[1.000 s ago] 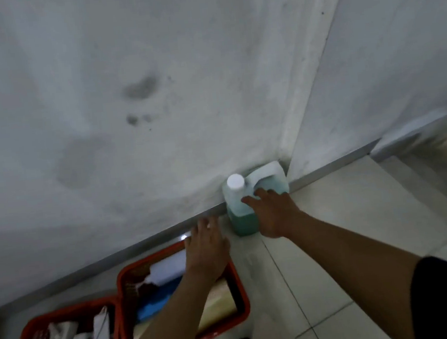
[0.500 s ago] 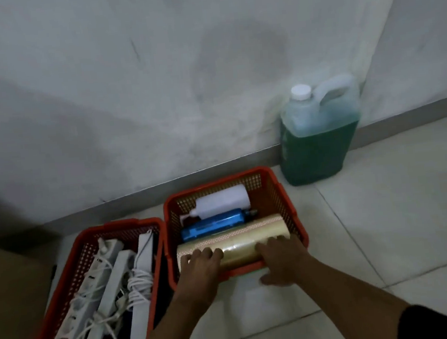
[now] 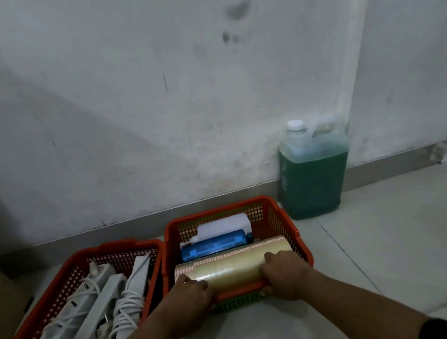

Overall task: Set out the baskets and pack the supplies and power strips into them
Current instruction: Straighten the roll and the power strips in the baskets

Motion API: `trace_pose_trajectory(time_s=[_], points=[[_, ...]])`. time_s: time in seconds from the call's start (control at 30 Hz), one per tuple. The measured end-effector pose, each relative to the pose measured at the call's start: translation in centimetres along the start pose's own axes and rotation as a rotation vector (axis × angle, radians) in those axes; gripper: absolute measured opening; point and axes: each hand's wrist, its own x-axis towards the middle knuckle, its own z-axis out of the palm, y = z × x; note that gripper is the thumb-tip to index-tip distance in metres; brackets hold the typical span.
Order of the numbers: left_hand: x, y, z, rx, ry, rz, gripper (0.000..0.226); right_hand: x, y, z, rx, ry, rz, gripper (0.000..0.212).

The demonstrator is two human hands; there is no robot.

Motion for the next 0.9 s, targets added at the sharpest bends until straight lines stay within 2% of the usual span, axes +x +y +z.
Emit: trace_pose_trajectory(time_s=[0.07,0.17,0.27,0.4,0.5,0.67,0.9], points=[[-0.1,0.0,0.3,0.024,-0.038,-0.010,0.032,-0.1,-0.3,-0.1,-0.004,-0.011,0.015,0.046],[0.3,-0.4,0.5,0.029,-0.092,-0.034,0.032,0.0,-0.3,0.0,-0.046,-0.008,-0.003,0.045],[0.9,-0.4,0.6,-0.032,-0.081,-0.032,0.031,0.3,0.2,-0.1,-0.099,-0.008,-0.052,0.044],[1.9,-0.1,1.0,-0.093,-0.052,-0.066,0.034,0.7,1.3,0.4,-0.084,0.011,-0.059,0.043],[3.4,0.4,1.1,-0.126,0.040,-0.113,0.035,0.9,3.0,0.6,-0.098,0.031,-0.020,0.045],[6.3,1.8,0.7,-0.157,0.164,-0.146,0.022,1.9,5.6,0.7,-0.074,0.086,0.122,0.038],[7.1,2.2,0.7,-0.186,0.151,-0.175,0.027,2.4,6.0,1.7,-0.047,0.149,0.169,0.034]])
